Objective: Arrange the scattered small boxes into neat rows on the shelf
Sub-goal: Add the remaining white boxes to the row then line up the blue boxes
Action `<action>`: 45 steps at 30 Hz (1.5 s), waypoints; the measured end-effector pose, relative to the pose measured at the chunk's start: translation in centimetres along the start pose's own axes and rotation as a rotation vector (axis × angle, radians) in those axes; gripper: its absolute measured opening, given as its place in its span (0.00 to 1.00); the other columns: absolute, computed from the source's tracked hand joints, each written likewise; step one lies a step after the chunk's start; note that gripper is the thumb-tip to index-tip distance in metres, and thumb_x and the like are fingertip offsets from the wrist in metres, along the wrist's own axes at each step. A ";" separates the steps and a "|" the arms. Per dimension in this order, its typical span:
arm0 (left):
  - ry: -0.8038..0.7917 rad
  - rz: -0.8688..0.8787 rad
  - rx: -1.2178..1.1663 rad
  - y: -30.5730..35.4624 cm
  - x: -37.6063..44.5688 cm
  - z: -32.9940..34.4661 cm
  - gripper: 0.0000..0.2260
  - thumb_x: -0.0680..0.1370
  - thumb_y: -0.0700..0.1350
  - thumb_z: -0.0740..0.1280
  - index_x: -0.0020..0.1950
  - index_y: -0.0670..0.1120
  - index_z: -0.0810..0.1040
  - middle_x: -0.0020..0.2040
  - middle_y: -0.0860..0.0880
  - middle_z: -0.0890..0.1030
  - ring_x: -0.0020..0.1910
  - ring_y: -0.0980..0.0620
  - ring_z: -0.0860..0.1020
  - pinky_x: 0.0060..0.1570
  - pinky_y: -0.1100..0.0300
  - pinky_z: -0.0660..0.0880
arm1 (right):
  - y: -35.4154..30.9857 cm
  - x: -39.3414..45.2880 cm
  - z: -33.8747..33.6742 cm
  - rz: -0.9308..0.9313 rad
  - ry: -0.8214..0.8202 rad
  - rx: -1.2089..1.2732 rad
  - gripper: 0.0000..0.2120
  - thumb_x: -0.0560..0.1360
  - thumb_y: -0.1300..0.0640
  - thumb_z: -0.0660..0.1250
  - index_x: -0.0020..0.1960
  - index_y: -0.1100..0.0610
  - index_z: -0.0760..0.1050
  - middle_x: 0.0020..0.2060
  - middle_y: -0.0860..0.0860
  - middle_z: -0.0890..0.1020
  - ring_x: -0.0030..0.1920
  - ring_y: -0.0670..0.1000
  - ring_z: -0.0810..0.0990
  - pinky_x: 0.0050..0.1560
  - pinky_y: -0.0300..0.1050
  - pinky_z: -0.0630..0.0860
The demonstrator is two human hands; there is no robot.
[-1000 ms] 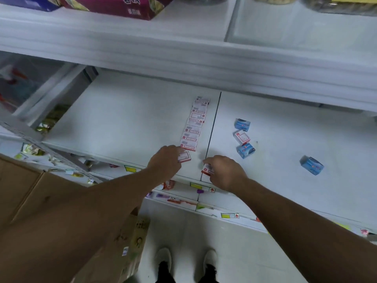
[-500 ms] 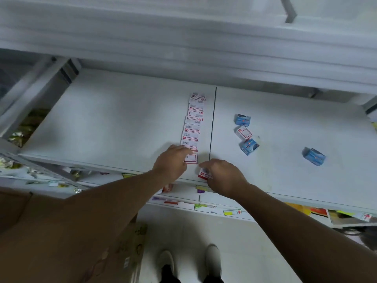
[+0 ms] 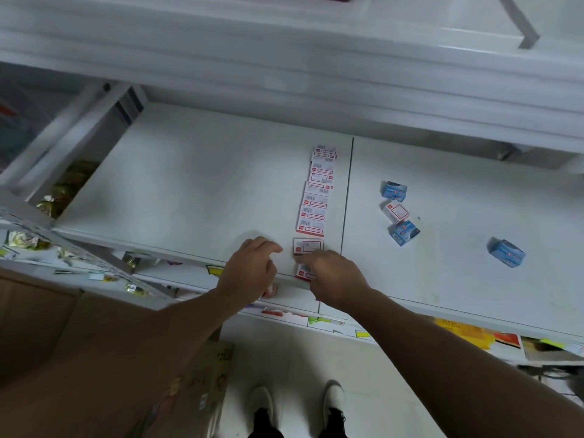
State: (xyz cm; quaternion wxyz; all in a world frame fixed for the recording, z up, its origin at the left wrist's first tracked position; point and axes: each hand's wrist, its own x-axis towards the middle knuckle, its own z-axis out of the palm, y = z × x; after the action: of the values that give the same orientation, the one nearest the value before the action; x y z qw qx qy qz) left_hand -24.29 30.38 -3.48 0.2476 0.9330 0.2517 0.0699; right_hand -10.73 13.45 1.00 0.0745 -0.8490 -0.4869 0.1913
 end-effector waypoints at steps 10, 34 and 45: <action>0.011 0.037 -0.048 0.0 -1.2 1.1 0.14 0.83 0.41 0.66 0.67 0.47 0.83 0.67 0.49 0.82 0.66 0.49 0.78 0.70 0.51 0.75 | 0.1 0.4 0.5 -0.090 0.054 -0.059 0.31 0.77 0.63 0.70 0.78 0.47 0.71 0.73 0.50 0.76 0.73 0.56 0.70 0.66 0.54 0.77; 0.110 -0.599 -0.848 7.9 -3.0 1.3 0.16 0.88 0.50 0.61 0.76 0.54 0.75 0.70 0.55 0.78 0.68 0.53 0.76 0.71 0.48 0.76 | -1.2 -4.0 2.7 0.452 0.377 1.155 0.15 0.83 0.49 0.67 0.70 0.45 0.77 0.62 0.41 0.84 0.62 0.45 0.82 0.65 0.51 0.81; 0.088 -0.693 -1.159 10.2 -1.2 2.2 0.18 0.88 0.61 0.53 0.65 0.59 0.80 0.53 0.61 0.87 0.51 0.64 0.85 0.37 0.77 0.75 | -2.9 -0.7 5.2 0.600 0.391 1.529 0.38 0.73 0.18 0.55 0.77 0.36 0.66 0.74 0.42 0.75 0.75 0.53 0.73 0.77 0.66 0.66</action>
State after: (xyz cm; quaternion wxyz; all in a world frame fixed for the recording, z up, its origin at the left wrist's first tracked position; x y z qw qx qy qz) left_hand -20.37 21.21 -0.33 0.7056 0.5112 0.4680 0.1479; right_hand -15.44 14.00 -2.64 0.6576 -0.6760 0.0445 0.3296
